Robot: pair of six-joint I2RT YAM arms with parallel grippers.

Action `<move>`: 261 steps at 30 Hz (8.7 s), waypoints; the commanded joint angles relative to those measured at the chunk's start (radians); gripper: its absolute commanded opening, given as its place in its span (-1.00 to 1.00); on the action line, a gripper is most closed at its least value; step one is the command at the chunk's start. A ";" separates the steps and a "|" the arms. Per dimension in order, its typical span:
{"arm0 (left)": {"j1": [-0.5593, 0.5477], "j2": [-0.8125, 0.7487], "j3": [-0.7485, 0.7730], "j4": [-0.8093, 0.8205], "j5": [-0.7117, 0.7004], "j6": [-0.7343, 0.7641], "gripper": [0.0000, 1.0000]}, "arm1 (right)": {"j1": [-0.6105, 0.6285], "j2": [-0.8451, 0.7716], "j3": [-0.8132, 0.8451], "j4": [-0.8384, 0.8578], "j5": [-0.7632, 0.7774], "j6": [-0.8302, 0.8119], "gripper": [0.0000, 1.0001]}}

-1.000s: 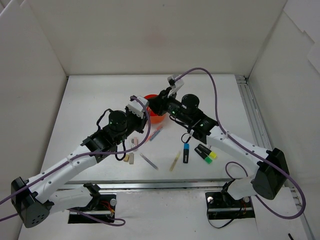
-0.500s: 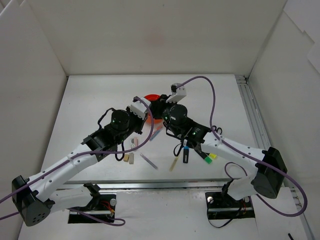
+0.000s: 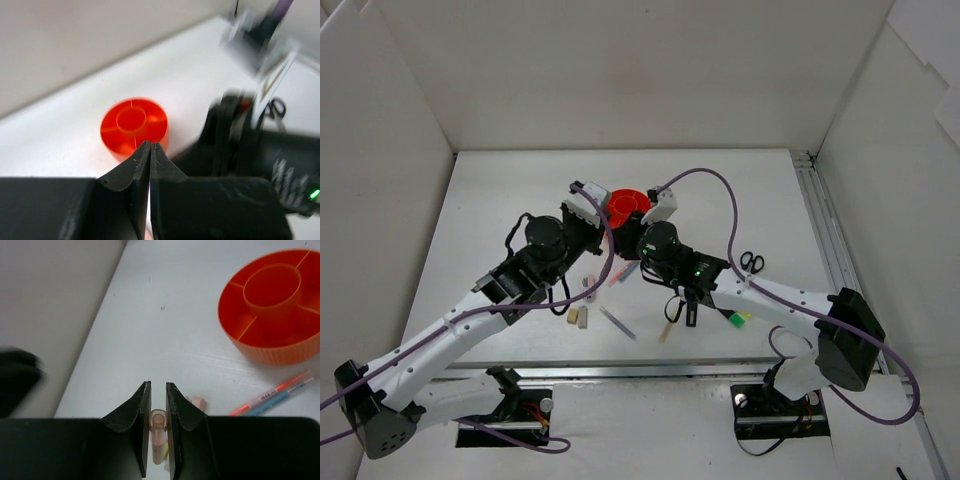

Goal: Sort the stationery into containers
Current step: Place the pen in the storage box, then pick up the pen from the center of the board, then place the pen in the storage box, then pick up the pen from the center of the board.

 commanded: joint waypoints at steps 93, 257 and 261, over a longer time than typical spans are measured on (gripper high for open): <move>0.079 0.515 0.027 -0.046 0.320 -0.043 0.99 | -0.407 -0.454 -0.277 -0.476 0.261 -0.241 0.96; 0.119 0.759 0.101 0.034 0.245 0.000 -0.34 | -0.387 -0.420 -0.282 0.101 -0.033 -0.435 0.23; 0.084 0.782 0.102 0.033 0.245 -0.002 -0.87 | -0.388 -0.490 -0.321 0.084 0.003 -0.419 0.23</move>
